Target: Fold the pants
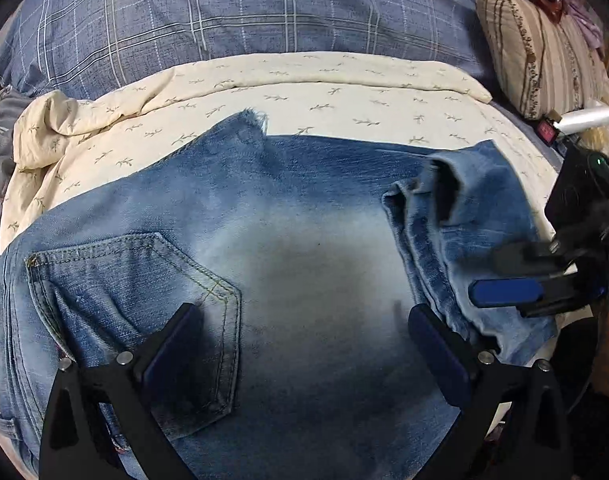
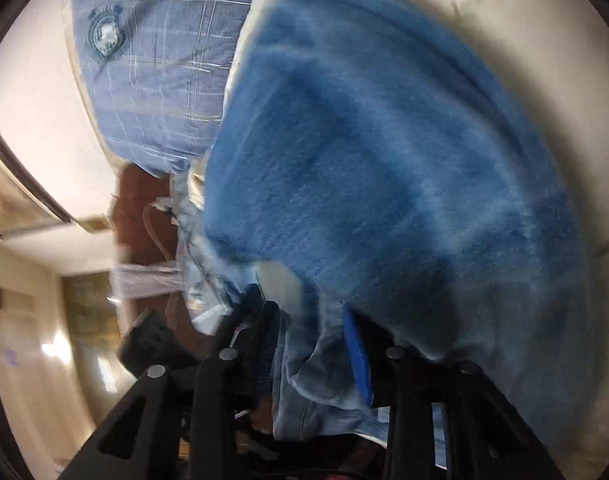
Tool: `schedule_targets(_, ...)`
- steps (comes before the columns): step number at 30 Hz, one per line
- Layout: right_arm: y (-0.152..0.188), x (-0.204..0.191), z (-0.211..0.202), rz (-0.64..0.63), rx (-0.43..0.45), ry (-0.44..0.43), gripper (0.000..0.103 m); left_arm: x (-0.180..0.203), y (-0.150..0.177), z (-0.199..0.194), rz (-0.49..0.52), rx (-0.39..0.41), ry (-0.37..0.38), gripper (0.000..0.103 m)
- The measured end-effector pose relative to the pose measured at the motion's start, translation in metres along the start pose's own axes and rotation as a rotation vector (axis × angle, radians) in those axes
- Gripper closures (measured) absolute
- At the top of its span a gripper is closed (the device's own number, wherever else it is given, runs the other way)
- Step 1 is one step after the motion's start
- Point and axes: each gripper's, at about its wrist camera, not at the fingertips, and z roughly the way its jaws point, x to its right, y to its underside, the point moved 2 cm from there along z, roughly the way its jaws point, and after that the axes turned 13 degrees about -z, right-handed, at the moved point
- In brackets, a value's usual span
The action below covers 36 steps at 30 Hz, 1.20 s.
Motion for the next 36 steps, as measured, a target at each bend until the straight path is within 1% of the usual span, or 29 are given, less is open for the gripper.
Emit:
schedule_targets(1,0.000,-0.005,-0.003,-0.009,-0.008,-0.019,0.053,0.001,0.000,-0.005,-0.003,0.005,0.008,0.000)
schedule_targets(2,-0.001,-0.012,-0.008,-0.028,0.008,-0.040,0.039,0.006,-0.004,-0.010,-0.006,0.013,0.018,0.000)
schedule_targets(3,-0.002,-0.021,-0.019,-0.070,0.049,-0.051,0.037,0.008,-0.005,-0.017,-0.007,0.027,0.032,0.000)
schedule_targets(6,-0.007,-0.044,-0.039,-0.181,0.110,-0.063,0.037,0.019,-0.007,-0.033,0.010,0.063,0.078,0.000)
schedule_targets(8,-0.016,-0.051,-0.045,-0.215,0.143,-0.019,0.037,0.031,-0.006,-0.037,0.033,0.067,0.102,0.000)
schedule_targets(10,-0.024,-0.057,-0.042,-0.241,0.152,0.007,0.042,0.041,-0.007,-0.027,0.061,0.052,0.113,0.000)
schedule_targets(11,-0.029,-0.058,-0.039,-0.244,0.153,0.005,0.048,0.047,-0.003,-0.020,0.075,0.036,0.099,0.000)
schedule_targets(12,-0.035,-0.059,-0.035,-0.246,0.149,-0.001,0.051,0.051,0.000,-0.012,0.082,0.016,0.082,0.000)
schedule_targets(14,-0.047,-0.062,-0.021,-0.261,0.138,0.006,0.052,0.055,0.009,0.007,0.096,-0.047,0.062,0.000)
schedule_targets(16,-0.062,-0.061,-0.005,-0.252,0.103,0.027,0.052,0.052,0.017,0.021,0.090,-0.087,0.027,0.000)
schedule_targets(17,-0.069,-0.058,0.003,-0.238,0.083,0.043,0.052,0.051,0.020,0.021,0.094,-0.078,0.028,0.000)
schedule_targets(19,-0.083,-0.043,0.022,-0.204,0.043,0.106,0.052,0.054,0.024,0.018,0.120,-0.077,0.027,0.000)
schedule_targets(20,-0.088,-0.035,0.032,-0.188,0.006,0.141,0.062,0.054,0.025,0.018,0.124,-0.080,0.026,0.000)
schedule_targets(21,-0.091,-0.032,0.037,-0.181,-0.005,0.157,0.072,0.054,0.026,0.019,0.120,-0.082,0.028,0.000)
schedule_targets(23,-0.096,-0.030,0.038,-0.179,-0.010,0.153,0.072,0.055,0.027,0.019,0.120,-0.088,0.024,0.000)
schedule_targets(26,-0.094,-0.031,0.037,-0.194,-0.010,0.159,0.071,0.053,0.027,0.012,0.103,-0.106,0.037,0.000)
schedule_targets(28,-0.090,-0.038,0.031,-0.203,0.018,0.113,0.070,0.047,0.022,0.006,0.070,-0.107,0.064,0.001)
schedule_targets(30,-0.085,-0.044,0.019,-0.208,0.057,0.040,0.070,0.042,0.018,-0.006,0.047,-0.087,0.083,0.001)
schedule_targets(31,-0.080,-0.047,0.012,-0.221,0.074,0.024,0.070,0.042,0.015,-0.011,0.048,-0.072,0.081,0.001)
schedule_targets(34,-0.063,-0.055,-0.011,-0.254,0.092,0.038,0.070,0.041,-0.005,-0.024,0.064,0.000,0.030,0.001)
schedule_targets(36,-0.043,-0.054,-0.028,-0.246,0.101,0.017,0.070,0.040,-0.024,-0.023,0.061,0.029,0.000,0.001)
